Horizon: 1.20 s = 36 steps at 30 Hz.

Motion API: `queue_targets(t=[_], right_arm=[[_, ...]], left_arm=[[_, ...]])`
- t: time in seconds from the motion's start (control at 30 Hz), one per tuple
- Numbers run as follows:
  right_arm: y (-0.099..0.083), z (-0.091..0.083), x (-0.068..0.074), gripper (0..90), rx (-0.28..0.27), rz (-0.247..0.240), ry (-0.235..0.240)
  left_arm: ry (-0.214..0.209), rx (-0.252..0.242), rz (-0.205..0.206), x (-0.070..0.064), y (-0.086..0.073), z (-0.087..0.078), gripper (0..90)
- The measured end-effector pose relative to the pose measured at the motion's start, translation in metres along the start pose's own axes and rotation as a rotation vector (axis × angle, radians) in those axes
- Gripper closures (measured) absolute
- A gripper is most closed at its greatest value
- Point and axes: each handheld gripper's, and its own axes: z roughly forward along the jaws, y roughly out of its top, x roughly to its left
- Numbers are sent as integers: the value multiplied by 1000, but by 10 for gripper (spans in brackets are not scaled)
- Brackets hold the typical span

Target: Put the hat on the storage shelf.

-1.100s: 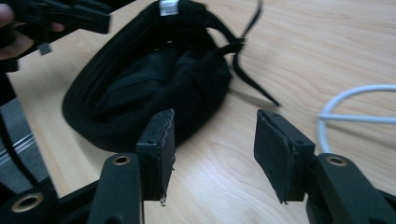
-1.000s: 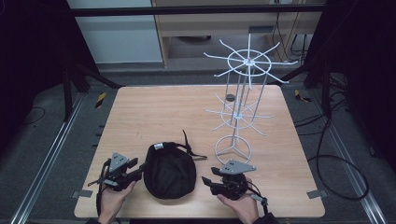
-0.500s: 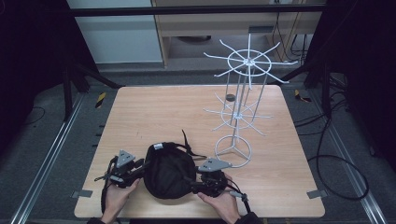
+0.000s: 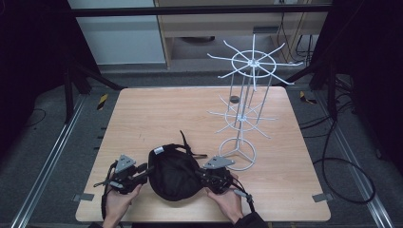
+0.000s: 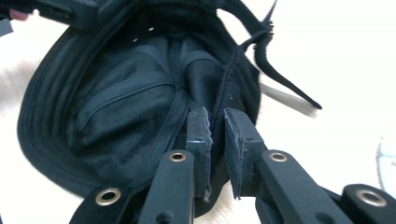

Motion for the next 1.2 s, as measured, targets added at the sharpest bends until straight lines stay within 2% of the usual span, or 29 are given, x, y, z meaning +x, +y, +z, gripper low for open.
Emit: queue_targets(t=[0.1,0.17,0.2,0.27,0.37,0.5,0.57,0.67,0.7,0.73,0.77,0.8,0.83,0.9,0.97,1.0,1.03,1.07,1.1,1.13,1.17,1.2], right_arm=[[0,-1,-2,795,-6,0,-10],[0,-1,-3,759,-10,8,-12],[0,-1,-3,759,-10,8,-12],[0,-3,-3,685,-19,12,-13],[1,-10,0,573,-21,6,-13],[-5,-15,3,525,-7,5,3],[-10,-17,4,519,7,26,21],[-12,-16,4,538,23,55,34],[-13,-13,3,562,37,55,37],[-14,-7,4,627,77,68,40],[-14,-7,4,627,77,68,40],[-16,-3,4,694,110,70,35],[-16,-3,4,694,110,70,35],[-16,1,3,812,135,66,4],[-15,0,3,820,142,72,-5],[-13,-2,1,831,125,69,-30],[-13,-2,1,831,125,69,-30],[-9,-6,0,835,92,61,-49],[-9,-6,0,835,92,61,-49],[-5,-13,-1,835,43,56,-56],[-5,-13,-1,835,43,56,-56],[0,-21,-2,835,-33,34,-62]], left_arm=[[0,10,-16,5,3,7,594],[-13,43,-25,6,0,13,630],[-13,43,-25,6,0,13,646],[1,66,-31,5,-1,15,671],[19,74,-54,3,-2,13,731],[35,76,-59,0,-3,13,764],[40,75,-60,-1,-4,13,775],[43,74,-57,-3,-5,12,779],[43,73,-58,-3,-5,12,779],[42,75,-62,-3,-5,12,779],[42,75,-62,-3,-5,12,778],[40,77,-64,-2,-6,11,778],[39,80,-65,-2,-6,10,778],[35,86,-65,-2,-7,9,778],[30,90,-66,-3,-8,8,778],[26,96,-58,-5,-9,7,778],[26,96,-58,-5,-9,7,778],[23,100,-52,-7,-9,7,778],[20,100,-52,-8,-9,8,778],[13,105,-44,-10,-9,9,777],[13,105,-44,-10,-9,9,777],[-2,109,-45,-13,-9,12,777]])
